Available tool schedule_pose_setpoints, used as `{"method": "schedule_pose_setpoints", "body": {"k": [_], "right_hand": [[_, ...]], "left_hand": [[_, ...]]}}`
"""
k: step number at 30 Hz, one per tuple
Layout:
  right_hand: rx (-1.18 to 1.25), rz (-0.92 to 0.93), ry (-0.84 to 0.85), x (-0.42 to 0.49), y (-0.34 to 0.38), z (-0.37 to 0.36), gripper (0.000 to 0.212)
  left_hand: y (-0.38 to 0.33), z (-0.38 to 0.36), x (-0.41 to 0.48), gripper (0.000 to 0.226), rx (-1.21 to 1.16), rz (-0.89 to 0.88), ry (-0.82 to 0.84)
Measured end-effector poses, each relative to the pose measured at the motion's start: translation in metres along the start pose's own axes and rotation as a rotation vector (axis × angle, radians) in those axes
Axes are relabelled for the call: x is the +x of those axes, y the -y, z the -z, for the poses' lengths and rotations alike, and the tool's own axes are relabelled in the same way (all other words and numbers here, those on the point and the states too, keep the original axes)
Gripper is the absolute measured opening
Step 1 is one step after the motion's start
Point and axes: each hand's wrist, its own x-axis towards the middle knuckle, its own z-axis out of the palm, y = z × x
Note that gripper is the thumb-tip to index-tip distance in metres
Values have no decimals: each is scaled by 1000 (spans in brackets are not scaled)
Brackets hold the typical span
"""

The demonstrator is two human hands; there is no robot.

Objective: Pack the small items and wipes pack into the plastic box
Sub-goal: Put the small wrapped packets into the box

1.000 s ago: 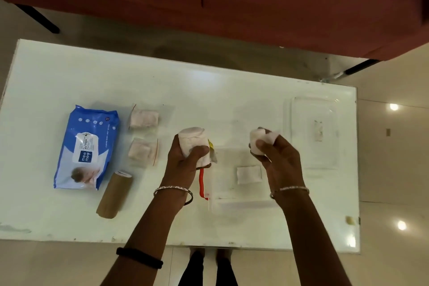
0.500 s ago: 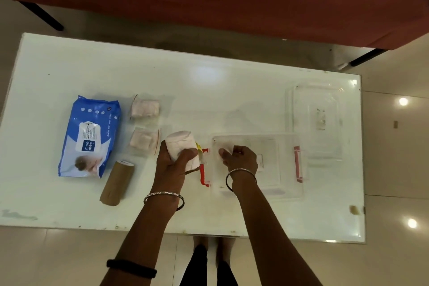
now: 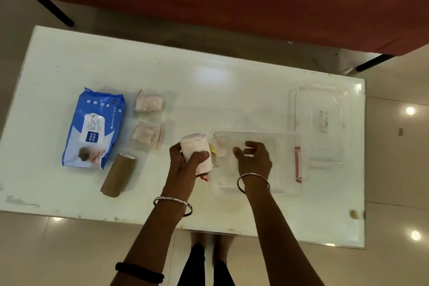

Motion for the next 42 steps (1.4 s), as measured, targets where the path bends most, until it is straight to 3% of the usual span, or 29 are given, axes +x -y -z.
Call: {"method": "schedule_pose_setpoints", "body": {"k": [3,6,8,11,16,21,28,36,42], "right_hand": [[264,-29,186,-21,9,33,21],[460,-13,520,-44,11,56,37],[441,30,579,-51,6,64,45],[362,47,458,-45,-7,69,33],[370,-46,272,-9,-31,65,24],[267,-89,124,26,-39,48,15],[88,-60,10,34,-36,32,11],[-77,133,91,10,-30,15,45],[-28,91,85,12,-21,-5,43]], "left_hand": [[2,-15,-7,36,58,-20,62],[6,-34,-17,37,185,-66,164],[11,-44,-22,42,332,-110,214],[21,-54,-27,41,576,-170,217],[30,-50,-25,62,722,-89,243],[21,-35,-20,26,705,-244,-92],[17,-35,-13,18,636,-289,-198],[17,-33,-9,24,635,-349,-340],[21,-25,-2,31,707,-326,-267]]}}
